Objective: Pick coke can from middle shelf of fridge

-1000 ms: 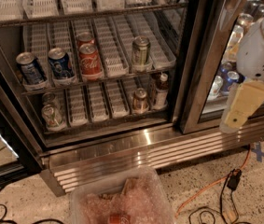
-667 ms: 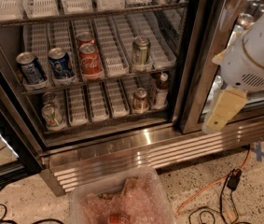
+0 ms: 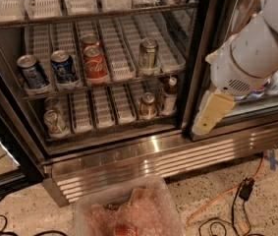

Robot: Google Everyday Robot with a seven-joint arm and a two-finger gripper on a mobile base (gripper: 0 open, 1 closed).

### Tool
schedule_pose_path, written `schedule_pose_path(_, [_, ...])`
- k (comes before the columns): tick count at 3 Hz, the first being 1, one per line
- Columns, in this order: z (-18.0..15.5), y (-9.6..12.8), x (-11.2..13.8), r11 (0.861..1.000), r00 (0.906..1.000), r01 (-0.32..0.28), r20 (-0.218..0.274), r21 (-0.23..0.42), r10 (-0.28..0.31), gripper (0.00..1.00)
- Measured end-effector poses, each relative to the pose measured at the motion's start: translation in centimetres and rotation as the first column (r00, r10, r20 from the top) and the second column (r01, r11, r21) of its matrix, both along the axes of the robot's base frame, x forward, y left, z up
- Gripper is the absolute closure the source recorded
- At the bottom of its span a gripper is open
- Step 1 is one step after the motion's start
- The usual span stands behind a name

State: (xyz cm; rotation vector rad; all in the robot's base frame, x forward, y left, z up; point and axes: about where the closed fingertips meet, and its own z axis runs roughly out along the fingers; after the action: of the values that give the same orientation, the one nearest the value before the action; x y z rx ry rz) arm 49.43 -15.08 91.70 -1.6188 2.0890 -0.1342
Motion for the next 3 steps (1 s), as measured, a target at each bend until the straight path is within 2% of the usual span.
schedule_pose_path(1, [0.2, -0.1, -0.1, 1.000, 0.9999, 0.009, 0.006, 0.008, -0.009, 0.00])
schedule_pose_path(2, [0.1, 1.3, 1.2, 0.996, 0.9986, 0.045, 0.024, 0.083, -0.047, 0.00])
schedule_pose_path(3, [-0.7, 4.0, 3.7, 0.976, 0.9943, 0.088, 0.041, 0.200, -0.099, 0.00])
